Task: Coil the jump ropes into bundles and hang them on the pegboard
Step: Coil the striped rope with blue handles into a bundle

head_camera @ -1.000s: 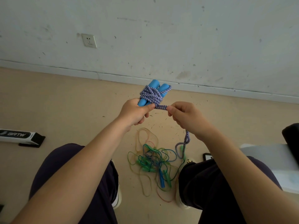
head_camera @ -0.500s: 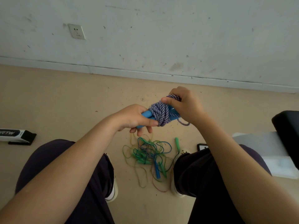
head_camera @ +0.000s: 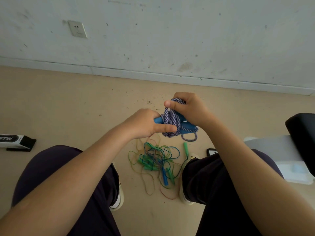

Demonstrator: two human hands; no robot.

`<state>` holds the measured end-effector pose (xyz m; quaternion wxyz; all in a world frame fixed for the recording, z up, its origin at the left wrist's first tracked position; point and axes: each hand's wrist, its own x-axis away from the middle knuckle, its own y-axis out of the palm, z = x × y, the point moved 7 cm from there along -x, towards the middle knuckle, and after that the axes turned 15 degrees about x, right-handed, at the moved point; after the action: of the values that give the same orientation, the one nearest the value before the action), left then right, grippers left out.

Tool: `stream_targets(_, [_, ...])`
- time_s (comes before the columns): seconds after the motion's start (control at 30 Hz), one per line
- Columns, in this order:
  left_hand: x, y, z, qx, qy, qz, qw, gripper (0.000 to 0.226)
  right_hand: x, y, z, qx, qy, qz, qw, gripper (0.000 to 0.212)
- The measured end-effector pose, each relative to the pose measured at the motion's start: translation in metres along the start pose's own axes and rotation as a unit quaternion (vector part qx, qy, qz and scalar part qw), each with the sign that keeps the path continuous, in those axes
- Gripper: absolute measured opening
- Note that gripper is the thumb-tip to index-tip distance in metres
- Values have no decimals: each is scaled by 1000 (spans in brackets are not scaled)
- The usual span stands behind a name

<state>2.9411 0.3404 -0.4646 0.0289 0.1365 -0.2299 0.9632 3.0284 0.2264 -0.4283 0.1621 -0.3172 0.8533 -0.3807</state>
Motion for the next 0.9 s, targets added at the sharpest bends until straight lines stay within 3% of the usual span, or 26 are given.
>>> stream_targets(0.17, [1,4,5,-47,35,18,998,67,-2,5,10,37,32,10,999,53])
stream_targets(0.33, [1,-3,5,-47,63,31,996,56,0,-9,8,-16,18,73,997,47])
stream_targets(0.53, [4,-7,5,-33,67,35,997,56,3,1,1,-1,16,13,1000,34])
stream_targets(0.73, [9,-27,10,101,86,94,987,48,9,-3,5,-193,84,-70,975,41])
stream_targets(0.9, [6,-24,1,256,15,127,958,40,11,10,8,-307,137,-77,939,44])
